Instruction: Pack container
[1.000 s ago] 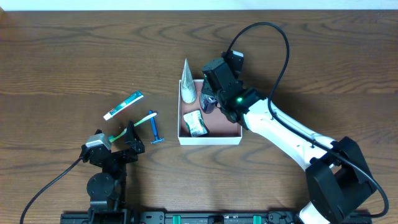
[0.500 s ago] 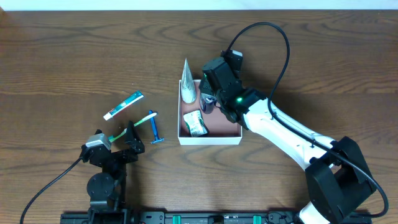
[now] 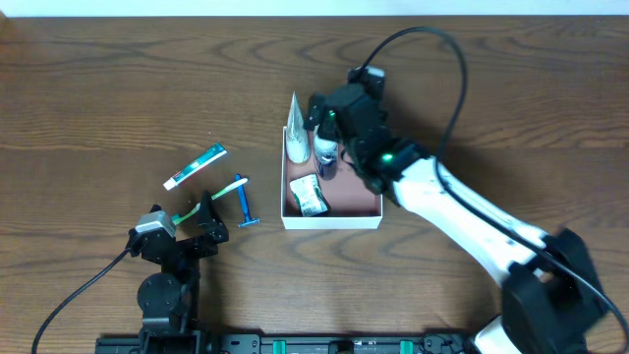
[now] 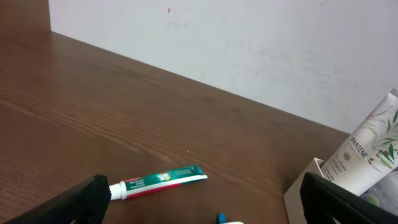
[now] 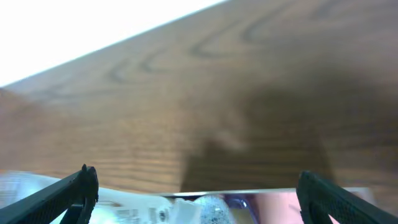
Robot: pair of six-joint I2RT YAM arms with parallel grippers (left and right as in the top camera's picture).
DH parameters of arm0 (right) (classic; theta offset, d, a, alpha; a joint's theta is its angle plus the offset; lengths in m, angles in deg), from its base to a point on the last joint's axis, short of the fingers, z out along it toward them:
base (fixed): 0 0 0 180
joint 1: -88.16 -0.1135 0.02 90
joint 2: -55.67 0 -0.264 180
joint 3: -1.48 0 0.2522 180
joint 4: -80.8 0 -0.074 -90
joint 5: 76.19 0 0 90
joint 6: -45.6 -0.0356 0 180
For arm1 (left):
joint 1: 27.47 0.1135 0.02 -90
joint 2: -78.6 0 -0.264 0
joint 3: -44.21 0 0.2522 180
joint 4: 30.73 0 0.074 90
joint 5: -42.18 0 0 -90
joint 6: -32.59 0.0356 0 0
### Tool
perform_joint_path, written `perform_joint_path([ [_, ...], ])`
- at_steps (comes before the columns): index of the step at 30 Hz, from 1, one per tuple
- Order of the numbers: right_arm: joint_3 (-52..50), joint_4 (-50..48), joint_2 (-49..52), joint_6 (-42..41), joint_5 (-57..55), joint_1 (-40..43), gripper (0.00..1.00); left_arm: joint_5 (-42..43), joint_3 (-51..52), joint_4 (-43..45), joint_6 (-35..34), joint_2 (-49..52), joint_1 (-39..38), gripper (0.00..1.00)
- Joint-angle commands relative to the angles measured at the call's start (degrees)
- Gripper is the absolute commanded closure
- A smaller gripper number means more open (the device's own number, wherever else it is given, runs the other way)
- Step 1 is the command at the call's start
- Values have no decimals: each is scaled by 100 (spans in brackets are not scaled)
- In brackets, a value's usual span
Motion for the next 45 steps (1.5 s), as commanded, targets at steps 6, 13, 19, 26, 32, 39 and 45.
perform_joint_path([
  [6,125,1097,-1965,319,-103,1152,1,-50,131,-197,76,-24,20,2],
  [13,125,2450,-2997,317,-101,2870,1,-50,131,-197,76,-24,20,2],
  [19,122,3486,-3128,317,-79,3709,1,-68,131,-188,79,-24,20,2],
  [26,122,4553,-3082,317,-76,3773,1,350,131,-177,15,-24,20,2],
  [32,122,4885,-3084,317,-76,3773,1,723,-435,-905,4,426,20,2],
  [39,122,4896,-3084,317,-76,3773,1,730,-2463,-1869,293,3010,20,2],
  [45,122,4898,-3084,317,-74,3770,1,855,-4572,-3235,1517,5552,20,2],
])
